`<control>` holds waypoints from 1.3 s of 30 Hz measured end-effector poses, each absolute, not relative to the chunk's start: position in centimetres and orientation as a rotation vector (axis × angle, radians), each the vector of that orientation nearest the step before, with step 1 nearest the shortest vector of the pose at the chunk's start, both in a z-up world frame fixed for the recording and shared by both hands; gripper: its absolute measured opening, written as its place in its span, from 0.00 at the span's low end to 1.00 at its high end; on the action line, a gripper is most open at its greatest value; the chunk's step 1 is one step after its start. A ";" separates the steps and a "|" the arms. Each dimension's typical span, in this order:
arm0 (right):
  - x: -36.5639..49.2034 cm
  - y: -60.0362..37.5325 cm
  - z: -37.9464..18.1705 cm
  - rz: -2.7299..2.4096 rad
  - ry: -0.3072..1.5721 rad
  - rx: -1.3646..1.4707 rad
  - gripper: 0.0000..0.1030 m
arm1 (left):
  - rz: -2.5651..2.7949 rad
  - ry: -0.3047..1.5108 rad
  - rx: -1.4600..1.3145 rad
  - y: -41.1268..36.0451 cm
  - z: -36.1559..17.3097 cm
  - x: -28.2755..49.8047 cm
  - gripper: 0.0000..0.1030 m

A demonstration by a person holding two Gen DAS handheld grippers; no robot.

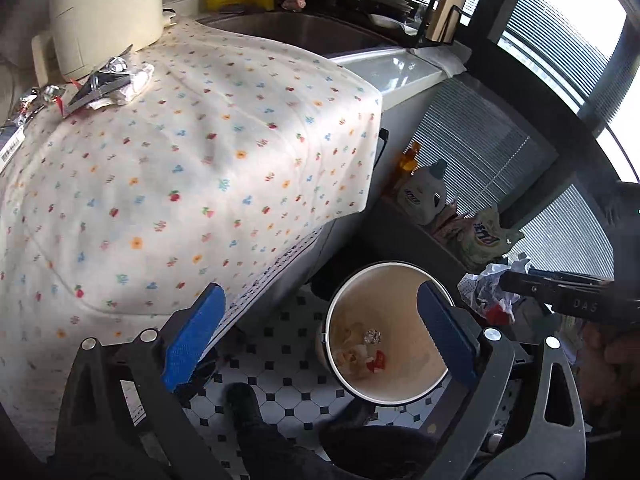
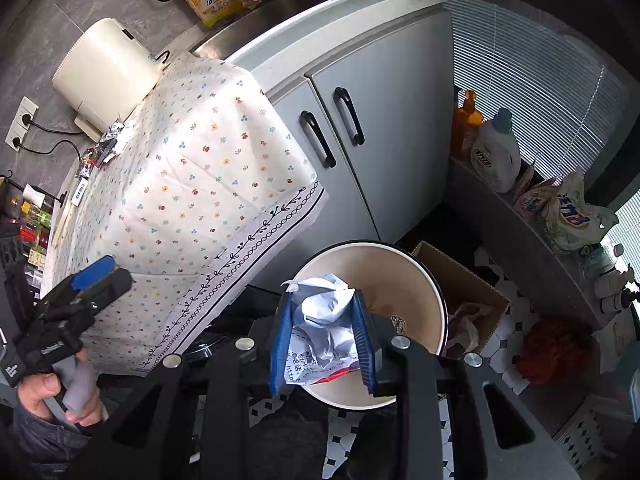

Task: Collect trash
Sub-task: 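Open the left gripper to drop the carton while the right gripper releases the foil into the bin, then move both tools back to the trash on the cloth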

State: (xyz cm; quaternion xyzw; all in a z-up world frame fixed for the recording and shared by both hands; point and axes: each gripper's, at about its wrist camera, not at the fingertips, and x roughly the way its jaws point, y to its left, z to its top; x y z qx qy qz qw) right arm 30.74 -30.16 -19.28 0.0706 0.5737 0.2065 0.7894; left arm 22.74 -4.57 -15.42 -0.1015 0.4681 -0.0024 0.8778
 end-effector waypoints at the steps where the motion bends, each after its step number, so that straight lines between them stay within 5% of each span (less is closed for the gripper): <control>1: 30.8 -29.8 -19.7 0.426 1.244 0.140 0.38 | 0.009 0.966 -0.218 -4.0 -14.9 22.5 0.93; 4: 31.2 -29.0 -20.5 0.387 1.266 0.115 0.72 | 0.056 0.938 -0.231 -2.3 -13.6 21.8 0.93; 5: 31.3 -28.7 -20.4 0.383 1.261 0.106 0.73 | 0.070 0.930 -0.239 -1.8 -13.2 21.5 0.93; 39: 34.1 -6.5 -5.8 0.686 0.939 -0.035 0.92 | 0.272 0.627 -0.371 17.5 -4.5 18.0 0.94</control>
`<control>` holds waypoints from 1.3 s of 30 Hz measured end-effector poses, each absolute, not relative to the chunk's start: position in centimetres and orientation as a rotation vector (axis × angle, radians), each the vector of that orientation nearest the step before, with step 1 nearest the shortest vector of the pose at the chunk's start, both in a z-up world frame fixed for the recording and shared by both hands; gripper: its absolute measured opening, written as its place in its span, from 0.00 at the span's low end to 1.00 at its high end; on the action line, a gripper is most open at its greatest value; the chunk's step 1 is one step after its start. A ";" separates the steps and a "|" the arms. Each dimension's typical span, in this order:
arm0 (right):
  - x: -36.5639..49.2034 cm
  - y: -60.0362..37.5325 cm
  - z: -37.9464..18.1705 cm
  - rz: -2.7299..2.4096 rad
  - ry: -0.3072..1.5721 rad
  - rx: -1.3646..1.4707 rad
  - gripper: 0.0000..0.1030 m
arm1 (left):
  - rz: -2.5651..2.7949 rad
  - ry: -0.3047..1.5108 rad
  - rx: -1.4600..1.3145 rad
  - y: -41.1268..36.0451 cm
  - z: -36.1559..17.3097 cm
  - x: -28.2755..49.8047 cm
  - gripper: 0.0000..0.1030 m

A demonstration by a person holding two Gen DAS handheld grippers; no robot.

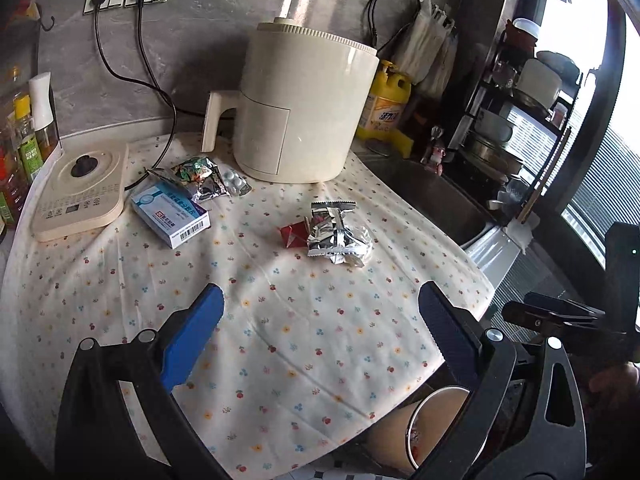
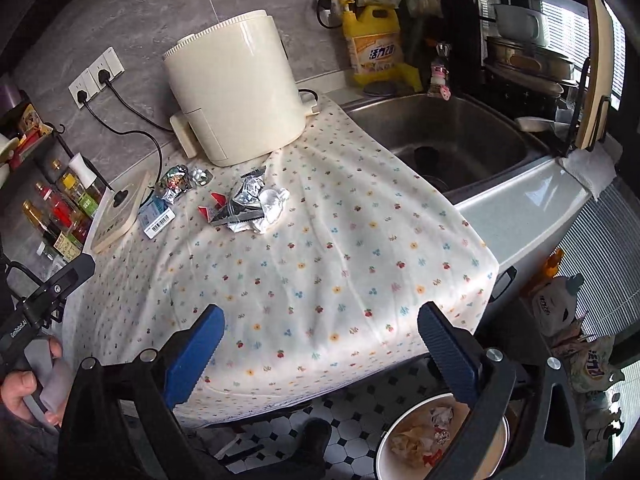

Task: Collect trash
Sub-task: 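Move both tools back to the trash on the cloth, then grasp the colourful snack wrapper with the left gripper while the right gripper grasps the silver wrapper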

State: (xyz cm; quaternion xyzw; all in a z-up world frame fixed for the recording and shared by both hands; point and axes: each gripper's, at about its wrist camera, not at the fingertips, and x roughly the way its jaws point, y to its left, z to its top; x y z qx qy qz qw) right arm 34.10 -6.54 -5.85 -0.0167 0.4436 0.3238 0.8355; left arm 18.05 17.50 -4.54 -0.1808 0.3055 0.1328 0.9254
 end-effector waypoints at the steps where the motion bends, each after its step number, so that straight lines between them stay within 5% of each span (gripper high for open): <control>1: 34.2 -5.8 -5.6 0.689 0.931 -0.033 0.92 | 0.277 0.625 -0.366 18.2 -4.5 18.2 0.94; 19: 37.3 6.2 -6.0 0.686 0.921 0.006 0.77 | 0.308 0.621 -0.388 32.3 -6.0 22.5 0.93; 25: 38.8 9.6 -6.9 0.678 0.960 0.002 0.62 | 0.259 0.674 -0.417 35.8 -7.9 25.7 0.75; 34: 40.6 13.2 -8.6 0.656 1.016 -0.060 0.60 | 0.248 0.755 -0.435 38.5 -11.7 29.9 0.70; 39: 42.4 15.0 -10.5 0.641 1.063 -0.064 0.51 | 0.265 0.789 -0.438 39.3 -13.2 31.4 0.61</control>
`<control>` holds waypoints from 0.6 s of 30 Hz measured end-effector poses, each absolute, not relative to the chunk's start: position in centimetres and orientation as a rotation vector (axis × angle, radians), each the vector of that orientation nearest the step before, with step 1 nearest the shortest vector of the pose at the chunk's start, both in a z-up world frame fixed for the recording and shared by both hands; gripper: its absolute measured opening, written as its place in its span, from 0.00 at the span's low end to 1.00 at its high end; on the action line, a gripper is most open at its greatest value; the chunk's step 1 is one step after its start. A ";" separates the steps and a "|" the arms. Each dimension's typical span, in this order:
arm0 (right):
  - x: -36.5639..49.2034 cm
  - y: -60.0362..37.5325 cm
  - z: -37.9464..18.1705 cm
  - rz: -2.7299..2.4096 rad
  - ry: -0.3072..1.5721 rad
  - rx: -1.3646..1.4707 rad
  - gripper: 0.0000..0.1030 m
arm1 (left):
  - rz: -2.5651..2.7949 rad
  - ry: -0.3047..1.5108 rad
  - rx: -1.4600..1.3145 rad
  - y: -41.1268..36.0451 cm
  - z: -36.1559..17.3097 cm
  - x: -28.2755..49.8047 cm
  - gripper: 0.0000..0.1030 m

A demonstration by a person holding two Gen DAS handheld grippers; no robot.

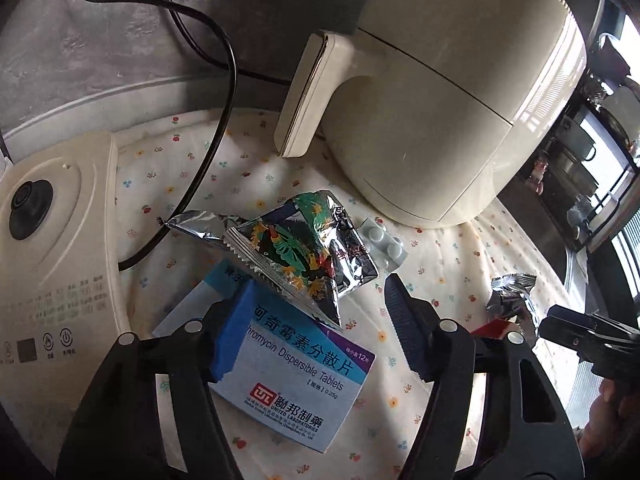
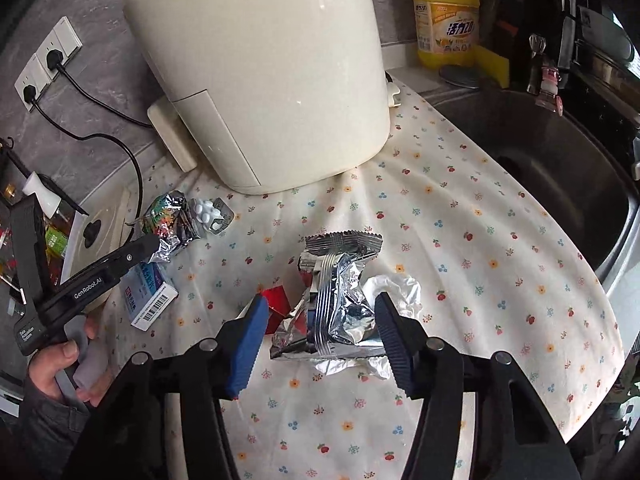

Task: Collect trash
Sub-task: 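Grasp the colourful snack wrapper with the left gripper while the right gripper grasps the silver wrapper, then carry both wrappers in the grippers over the bin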

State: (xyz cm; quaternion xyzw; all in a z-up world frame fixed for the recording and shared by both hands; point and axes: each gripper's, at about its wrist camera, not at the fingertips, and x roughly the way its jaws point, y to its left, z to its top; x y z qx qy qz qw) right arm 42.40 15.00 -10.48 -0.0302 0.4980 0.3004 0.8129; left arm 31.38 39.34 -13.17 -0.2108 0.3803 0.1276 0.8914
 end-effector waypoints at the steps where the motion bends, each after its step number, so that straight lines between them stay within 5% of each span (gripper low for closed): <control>1: 42.7 15.4 -11.0 0.640 1.074 -0.074 0.51 | 0.269 0.787 -0.431 39.3 -13.2 31.5 0.57; 2: 42.9 15.7 -11.5 0.632 1.083 -0.089 0.45 | 0.274 0.792 -0.422 39.3 -13.3 31.7 0.51; 3: 43.1 16.0 -12.1 0.625 1.094 -0.105 0.38 | 0.277 0.801 -0.416 39.2 -13.3 31.8 0.30; 4: 43.2 16.2 -12.5 0.624 1.108 -0.116 0.21 | 0.271 0.814 -0.426 39.3 -13.3 31.9 0.22; 6: 43.1 16.2 -12.6 0.627 1.109 -0.112 0.14 | 0.263 0.796 -0.431 39.1 -12.9 31.5 0.11; 18: 38.7 12.5 -7.5 0.719 0.976 -0.052 0.11 | 0.238 0.654 -0.402 34.7 -7.4 27.2 0.09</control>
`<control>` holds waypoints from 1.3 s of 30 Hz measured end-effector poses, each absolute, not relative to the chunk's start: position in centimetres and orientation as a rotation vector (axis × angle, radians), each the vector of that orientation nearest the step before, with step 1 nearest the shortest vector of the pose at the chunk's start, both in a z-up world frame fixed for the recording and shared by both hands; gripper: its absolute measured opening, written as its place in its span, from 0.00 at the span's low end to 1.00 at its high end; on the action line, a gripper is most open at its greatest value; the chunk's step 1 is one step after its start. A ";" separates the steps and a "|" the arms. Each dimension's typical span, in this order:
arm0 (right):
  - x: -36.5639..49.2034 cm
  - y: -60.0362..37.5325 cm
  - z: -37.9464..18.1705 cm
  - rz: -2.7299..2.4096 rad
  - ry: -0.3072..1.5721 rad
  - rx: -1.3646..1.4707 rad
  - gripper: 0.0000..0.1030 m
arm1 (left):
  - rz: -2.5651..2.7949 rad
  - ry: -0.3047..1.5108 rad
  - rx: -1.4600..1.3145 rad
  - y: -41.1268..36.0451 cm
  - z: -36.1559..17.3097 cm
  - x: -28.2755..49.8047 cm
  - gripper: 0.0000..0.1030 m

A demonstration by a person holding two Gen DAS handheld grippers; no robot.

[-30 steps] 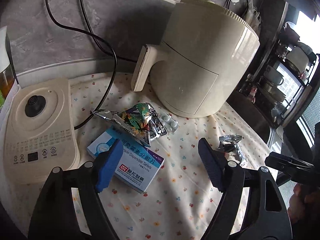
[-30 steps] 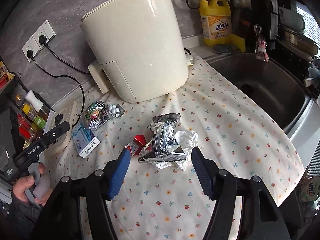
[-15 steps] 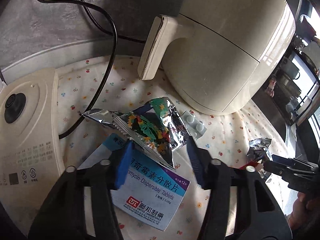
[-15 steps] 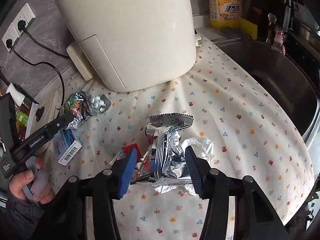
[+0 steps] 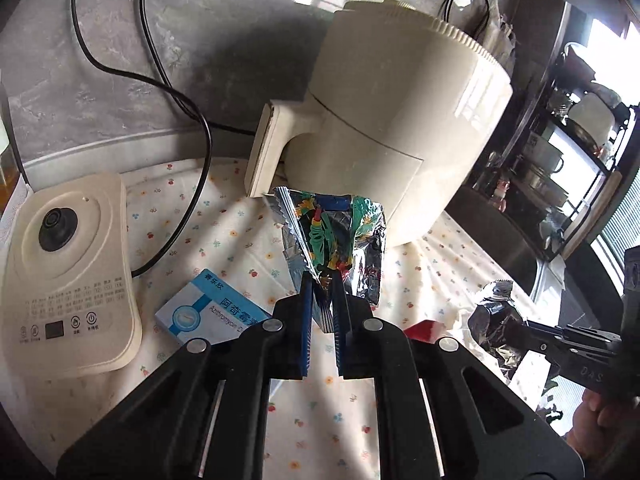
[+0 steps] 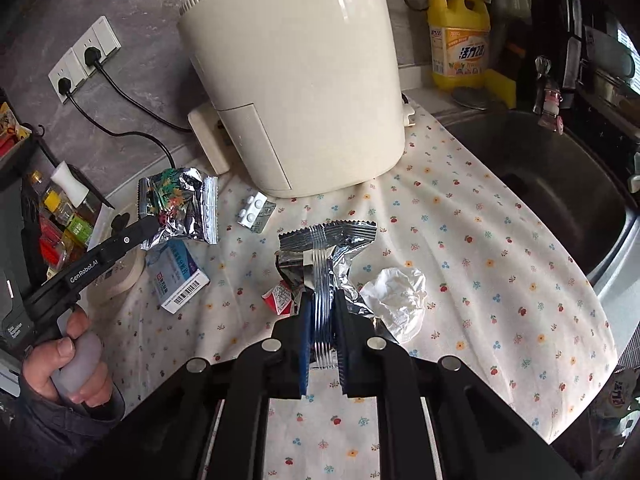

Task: Collect trash
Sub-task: 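Carry both wrappers in the grippers over the bin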

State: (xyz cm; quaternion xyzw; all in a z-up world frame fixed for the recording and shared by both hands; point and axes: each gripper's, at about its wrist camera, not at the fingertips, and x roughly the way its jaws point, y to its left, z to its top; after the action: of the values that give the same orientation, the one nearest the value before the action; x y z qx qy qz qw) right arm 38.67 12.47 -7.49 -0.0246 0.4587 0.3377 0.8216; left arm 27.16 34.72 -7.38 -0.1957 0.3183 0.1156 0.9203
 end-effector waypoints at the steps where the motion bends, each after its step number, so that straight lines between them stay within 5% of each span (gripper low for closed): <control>1: 38.3 11.9 -7.1 0.721 0.967 -0.044 0.11 | 0.234 0.648 -0.397 34.1 -6.9 26.9 0.09; 16: 34.8 -1.9 -5.2 0.631 0.941 0.080 0.11 | 0.090 0.649 -0.347 21.2 -4.3 25.3 0.09; 39: 32.2 -23.6 -11.0 0.448 1.070 0.217 0.12 | -0.147 0.859 -0.238 -0.5 -9.5 28.1 0.10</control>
State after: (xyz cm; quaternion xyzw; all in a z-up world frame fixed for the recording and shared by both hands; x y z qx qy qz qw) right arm 32.20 -23.58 -10.98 0.1021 0.5044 0.2112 0.8310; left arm 28.09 -0.51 -9.52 -0.1148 0.4151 -0.0710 0.8997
